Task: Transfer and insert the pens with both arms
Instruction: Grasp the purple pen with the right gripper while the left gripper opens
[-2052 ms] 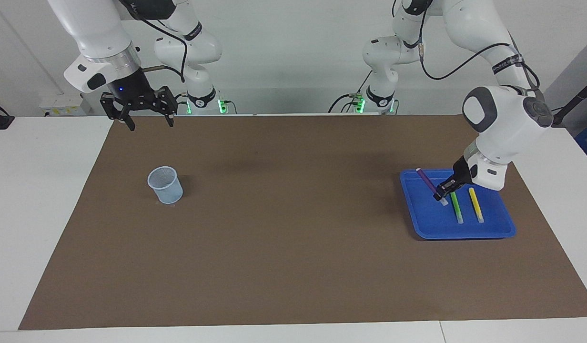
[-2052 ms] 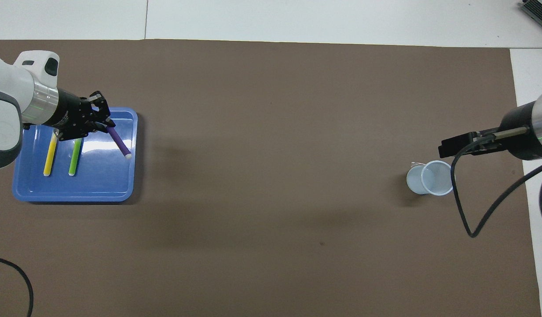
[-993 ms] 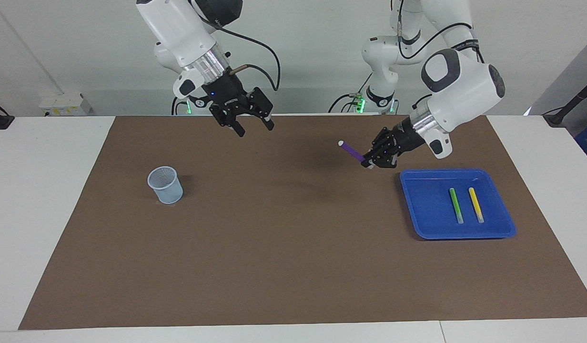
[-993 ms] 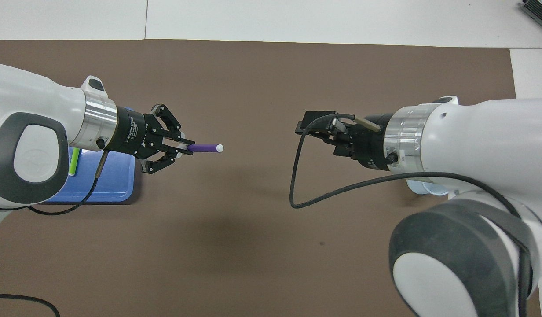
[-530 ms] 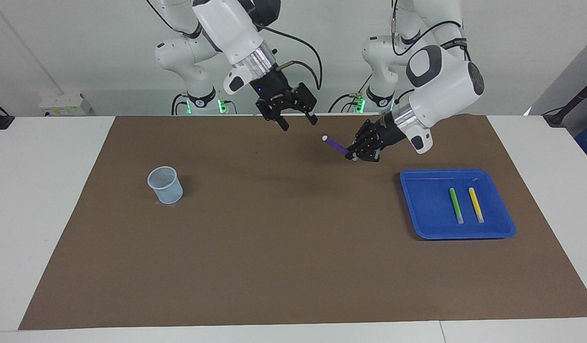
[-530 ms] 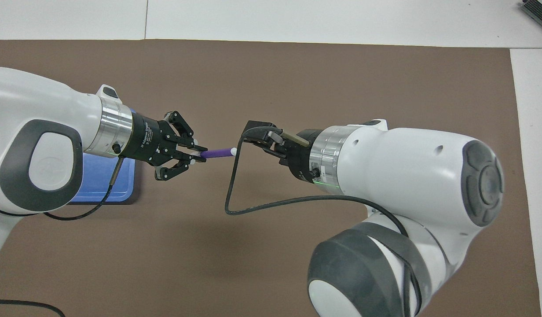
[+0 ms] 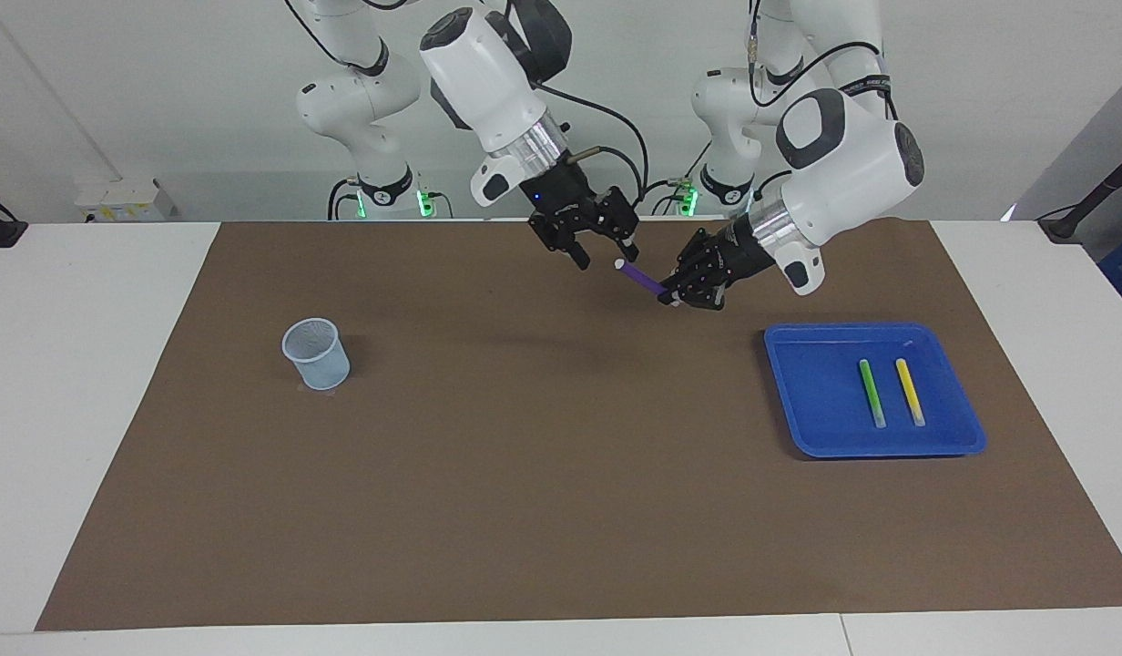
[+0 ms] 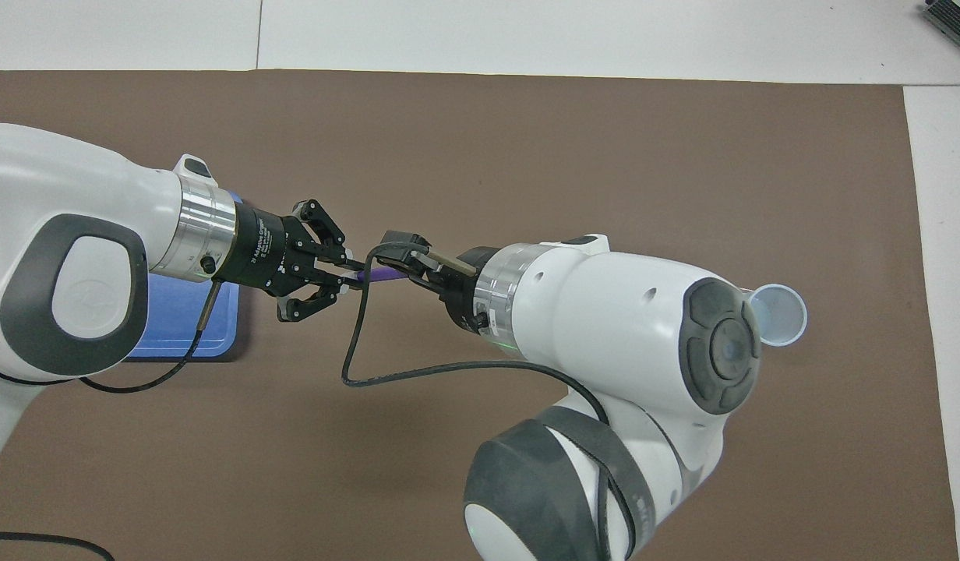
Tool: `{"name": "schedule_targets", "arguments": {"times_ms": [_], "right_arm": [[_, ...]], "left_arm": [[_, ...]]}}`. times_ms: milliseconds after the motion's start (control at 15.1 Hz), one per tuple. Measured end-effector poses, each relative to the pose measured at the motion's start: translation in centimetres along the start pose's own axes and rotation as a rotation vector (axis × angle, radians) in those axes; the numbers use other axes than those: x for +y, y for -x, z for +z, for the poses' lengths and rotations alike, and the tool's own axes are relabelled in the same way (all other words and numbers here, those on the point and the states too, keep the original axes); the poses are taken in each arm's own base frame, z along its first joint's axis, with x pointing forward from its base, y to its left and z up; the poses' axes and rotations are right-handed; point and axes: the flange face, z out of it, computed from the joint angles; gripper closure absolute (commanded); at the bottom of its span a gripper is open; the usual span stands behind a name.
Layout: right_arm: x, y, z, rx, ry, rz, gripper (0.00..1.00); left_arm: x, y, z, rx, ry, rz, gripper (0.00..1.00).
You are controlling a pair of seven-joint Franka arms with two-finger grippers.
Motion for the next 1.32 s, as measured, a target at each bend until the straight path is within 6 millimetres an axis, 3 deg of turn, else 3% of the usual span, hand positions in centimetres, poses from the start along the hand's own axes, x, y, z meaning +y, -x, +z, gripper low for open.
{"name": "schedule_targets", "arguments": {"times_ms": [199, 397, 794, 927, 1324], "right_arm": [[0.14, -0.14, 0.32, 0.000, 0.004, 0.003, 0.42], [0.21, -0.22, 0.44, 0.000, 0.006, 0.004, 0.49], [0.16, -0.23, 0.41, 0.001, 0.004, 0.004, 0.76], [0.10, -0.17, 0.42, 0.002, 0.002, 0.003, 0.98], [-0.13, -0.13, 0.25, 0.008, -0.010, 0.002, 1.00]], "left_arm": [[-0.11, 0.23, -0.22, -0.009, 0.005, -0.004, 1.00], [-0.30, 0.36, -0.39, -0.010, 0.007, -0.005, 1.00], [-0.36, 0.38, -0.34, -0.012, 0.006, -0.013, 1.00], [-0.40, 0.41, -0.22, -0.012, 0.003, -0.015, 1.00], [-0.48, 0.33, 0.02, -0.024, 0.000, -0.033, 1.00]]}}
